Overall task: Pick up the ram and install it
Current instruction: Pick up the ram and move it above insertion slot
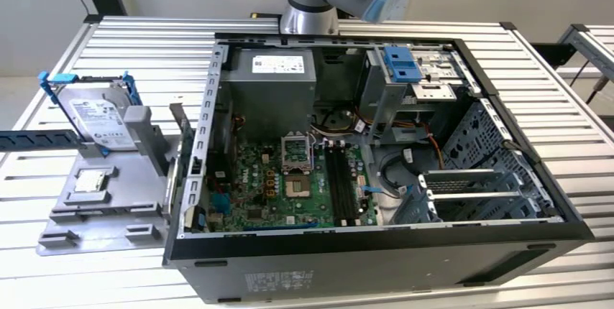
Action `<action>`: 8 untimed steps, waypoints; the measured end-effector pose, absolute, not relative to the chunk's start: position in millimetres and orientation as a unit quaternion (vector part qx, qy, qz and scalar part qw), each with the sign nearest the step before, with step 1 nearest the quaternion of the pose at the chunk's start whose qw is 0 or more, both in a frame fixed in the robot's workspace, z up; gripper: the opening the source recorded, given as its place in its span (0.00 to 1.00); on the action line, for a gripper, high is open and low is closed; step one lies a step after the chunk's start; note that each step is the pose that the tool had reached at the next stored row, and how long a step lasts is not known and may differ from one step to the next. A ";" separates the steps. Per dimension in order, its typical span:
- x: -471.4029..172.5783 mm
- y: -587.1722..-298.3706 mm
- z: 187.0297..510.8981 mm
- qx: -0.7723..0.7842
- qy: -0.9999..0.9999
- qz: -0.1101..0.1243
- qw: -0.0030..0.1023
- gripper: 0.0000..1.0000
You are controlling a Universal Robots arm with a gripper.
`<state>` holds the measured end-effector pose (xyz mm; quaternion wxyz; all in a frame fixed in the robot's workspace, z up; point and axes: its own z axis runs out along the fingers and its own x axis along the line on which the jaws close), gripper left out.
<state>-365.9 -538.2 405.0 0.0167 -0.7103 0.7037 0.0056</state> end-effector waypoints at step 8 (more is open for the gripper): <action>-340.0 -538.2 405.0 -0.710 0.704 0.007 0.016 0.00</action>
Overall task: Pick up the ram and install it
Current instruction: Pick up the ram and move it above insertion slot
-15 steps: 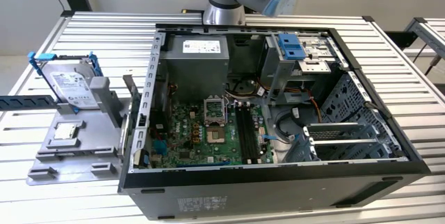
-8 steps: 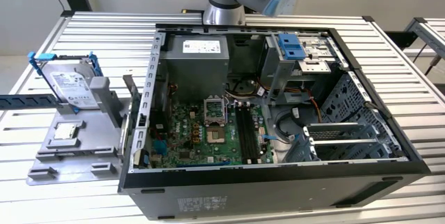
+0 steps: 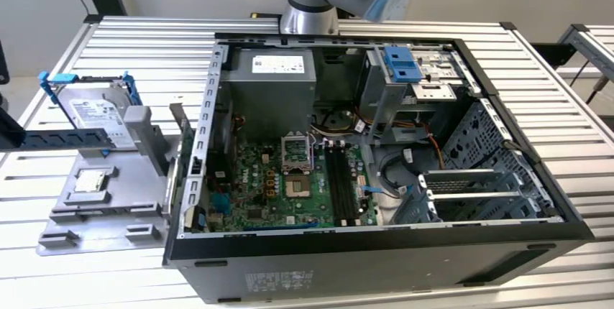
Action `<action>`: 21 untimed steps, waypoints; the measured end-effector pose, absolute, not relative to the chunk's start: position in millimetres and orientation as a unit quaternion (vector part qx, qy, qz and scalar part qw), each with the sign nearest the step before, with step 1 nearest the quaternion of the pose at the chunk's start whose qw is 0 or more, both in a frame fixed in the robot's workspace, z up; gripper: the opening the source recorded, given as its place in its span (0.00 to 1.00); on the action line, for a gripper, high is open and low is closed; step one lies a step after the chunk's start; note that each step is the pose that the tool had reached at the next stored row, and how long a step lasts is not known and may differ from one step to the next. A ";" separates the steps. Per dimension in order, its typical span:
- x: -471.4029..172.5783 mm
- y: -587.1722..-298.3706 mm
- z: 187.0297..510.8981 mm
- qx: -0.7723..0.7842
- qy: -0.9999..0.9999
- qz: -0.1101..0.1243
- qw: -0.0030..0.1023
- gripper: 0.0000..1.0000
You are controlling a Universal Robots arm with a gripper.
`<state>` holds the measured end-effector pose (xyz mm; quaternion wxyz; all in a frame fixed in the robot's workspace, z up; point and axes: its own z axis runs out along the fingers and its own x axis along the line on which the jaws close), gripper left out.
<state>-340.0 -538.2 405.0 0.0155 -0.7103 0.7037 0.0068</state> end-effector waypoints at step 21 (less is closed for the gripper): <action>-280.9 -538.2 405.0 -0.710 0.704 0.007 0.015 0.00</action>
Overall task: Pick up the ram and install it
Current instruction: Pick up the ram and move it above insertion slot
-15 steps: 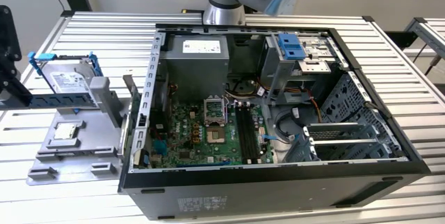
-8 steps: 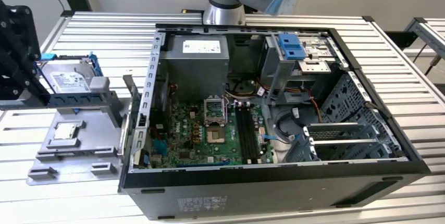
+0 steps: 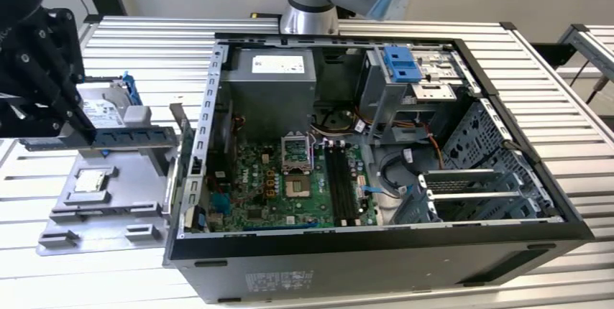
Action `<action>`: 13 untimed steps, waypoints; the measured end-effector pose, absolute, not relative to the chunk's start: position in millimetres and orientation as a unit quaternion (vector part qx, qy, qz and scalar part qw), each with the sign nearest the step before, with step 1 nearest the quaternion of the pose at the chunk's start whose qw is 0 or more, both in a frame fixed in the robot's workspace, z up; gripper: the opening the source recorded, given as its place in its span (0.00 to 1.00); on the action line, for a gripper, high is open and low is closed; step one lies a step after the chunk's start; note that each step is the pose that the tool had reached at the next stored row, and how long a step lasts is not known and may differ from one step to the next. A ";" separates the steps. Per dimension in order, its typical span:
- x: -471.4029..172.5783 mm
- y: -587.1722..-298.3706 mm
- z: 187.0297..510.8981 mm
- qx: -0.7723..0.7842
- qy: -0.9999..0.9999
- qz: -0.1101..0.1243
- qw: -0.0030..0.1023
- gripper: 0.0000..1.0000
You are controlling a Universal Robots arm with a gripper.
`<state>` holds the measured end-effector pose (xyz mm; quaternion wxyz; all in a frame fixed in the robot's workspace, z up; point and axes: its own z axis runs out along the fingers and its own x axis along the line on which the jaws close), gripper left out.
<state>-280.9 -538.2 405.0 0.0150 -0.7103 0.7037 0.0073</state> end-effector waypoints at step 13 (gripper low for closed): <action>-242.4 -538.2 405.0 -0.710 0.704 0.008 0.015 0.00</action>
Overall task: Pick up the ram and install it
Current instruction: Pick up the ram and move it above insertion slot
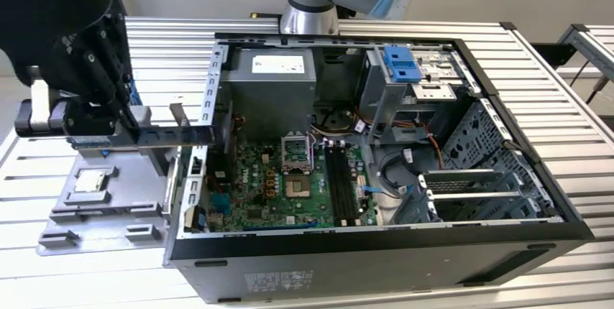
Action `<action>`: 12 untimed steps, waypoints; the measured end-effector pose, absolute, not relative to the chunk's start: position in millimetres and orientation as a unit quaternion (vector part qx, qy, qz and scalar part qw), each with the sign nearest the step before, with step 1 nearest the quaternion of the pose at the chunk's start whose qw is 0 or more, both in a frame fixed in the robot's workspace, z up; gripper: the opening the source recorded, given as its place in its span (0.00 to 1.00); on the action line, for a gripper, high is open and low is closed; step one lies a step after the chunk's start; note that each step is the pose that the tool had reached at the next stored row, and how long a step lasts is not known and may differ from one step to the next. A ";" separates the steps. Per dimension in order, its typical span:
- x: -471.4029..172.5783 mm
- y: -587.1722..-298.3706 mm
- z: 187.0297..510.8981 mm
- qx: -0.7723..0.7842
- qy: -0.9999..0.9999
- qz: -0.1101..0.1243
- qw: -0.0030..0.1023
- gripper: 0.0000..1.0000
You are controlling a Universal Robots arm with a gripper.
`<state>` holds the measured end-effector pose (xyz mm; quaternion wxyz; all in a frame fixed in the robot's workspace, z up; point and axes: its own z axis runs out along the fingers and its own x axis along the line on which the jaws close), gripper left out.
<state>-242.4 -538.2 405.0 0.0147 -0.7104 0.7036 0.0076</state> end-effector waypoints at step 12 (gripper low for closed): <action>-206.1 -538.2 405.0 -0.710 0.704 0.008 0.014 0.00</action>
